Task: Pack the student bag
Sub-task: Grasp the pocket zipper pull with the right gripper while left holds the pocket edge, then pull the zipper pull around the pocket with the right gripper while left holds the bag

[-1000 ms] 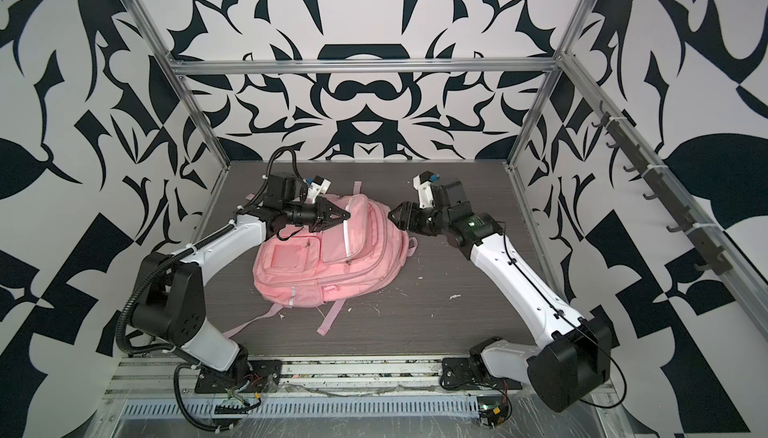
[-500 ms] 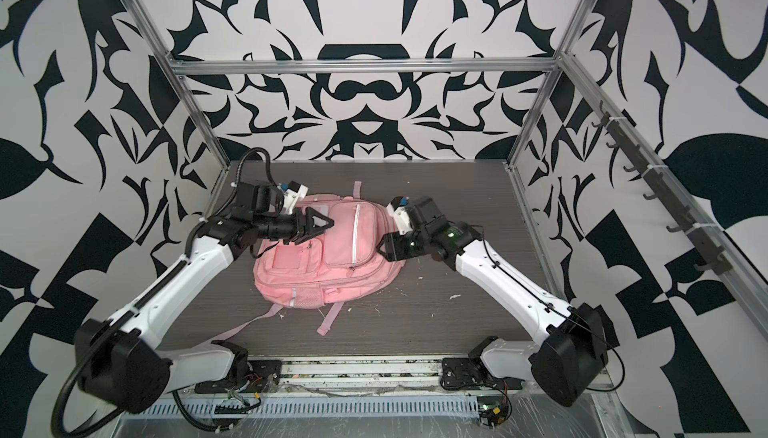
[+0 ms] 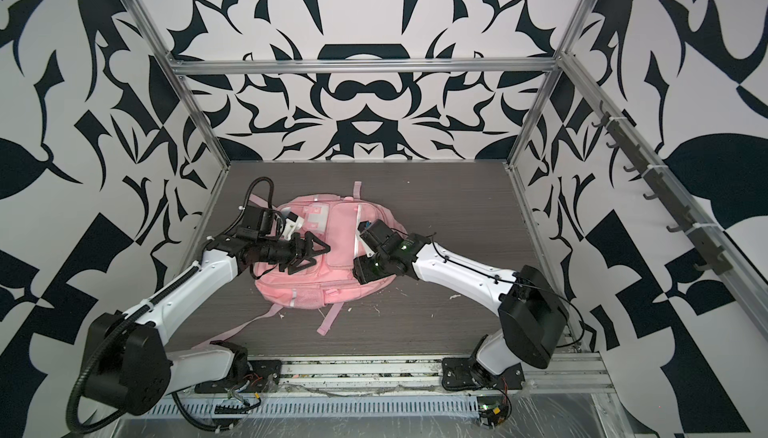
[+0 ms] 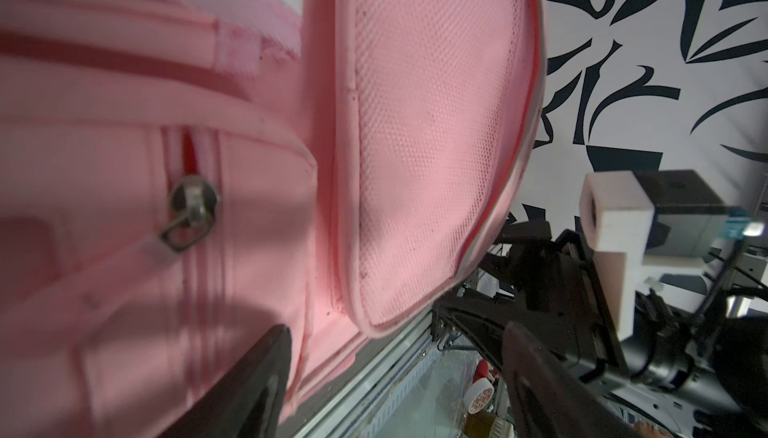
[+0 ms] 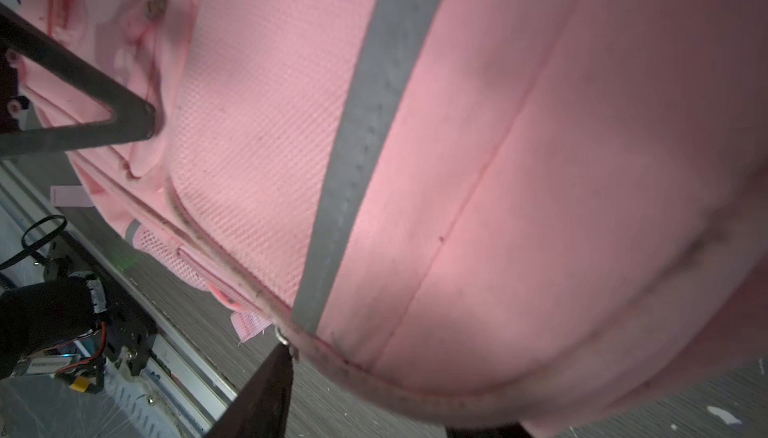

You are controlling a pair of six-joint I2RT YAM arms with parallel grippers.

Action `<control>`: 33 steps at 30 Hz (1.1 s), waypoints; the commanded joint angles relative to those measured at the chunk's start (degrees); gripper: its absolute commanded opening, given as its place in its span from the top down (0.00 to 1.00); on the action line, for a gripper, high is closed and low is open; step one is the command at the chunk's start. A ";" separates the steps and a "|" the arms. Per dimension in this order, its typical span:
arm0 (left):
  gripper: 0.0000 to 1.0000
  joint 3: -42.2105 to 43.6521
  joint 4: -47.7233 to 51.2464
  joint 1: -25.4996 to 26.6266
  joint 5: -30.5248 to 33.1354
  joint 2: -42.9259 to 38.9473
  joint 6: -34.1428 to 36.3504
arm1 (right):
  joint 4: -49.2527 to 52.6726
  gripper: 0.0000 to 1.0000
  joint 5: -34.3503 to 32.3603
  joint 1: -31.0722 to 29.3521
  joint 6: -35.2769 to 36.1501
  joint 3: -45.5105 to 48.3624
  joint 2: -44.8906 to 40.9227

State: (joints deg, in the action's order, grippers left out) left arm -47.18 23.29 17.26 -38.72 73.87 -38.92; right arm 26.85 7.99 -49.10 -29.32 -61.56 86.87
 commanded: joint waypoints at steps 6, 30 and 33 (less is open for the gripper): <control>0.35 2.88 -9.62 0.56 -1.53 4.81 -4.11 | -7.60 0.46 -2.75 -0.86 -4.50 -0.99 1.02; 0.99 1.85 -17.38 6.58 -1.27 8.99 -9.04 | -18.91 0.45 -0.96 1.51 -6.80 8.94 -5.11; 1.00 1.68 -18.42 6.65 -1.38 9.28 -10.06 | -19.68 0.44 -1.28 1.50 -6.62 11.59 -8.07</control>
State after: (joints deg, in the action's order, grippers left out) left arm -44.64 7.44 23.22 -37.52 82.46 -47.64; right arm 11.60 6.46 -47.70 -35.94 -51.22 82.13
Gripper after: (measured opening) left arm 0.088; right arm 0.555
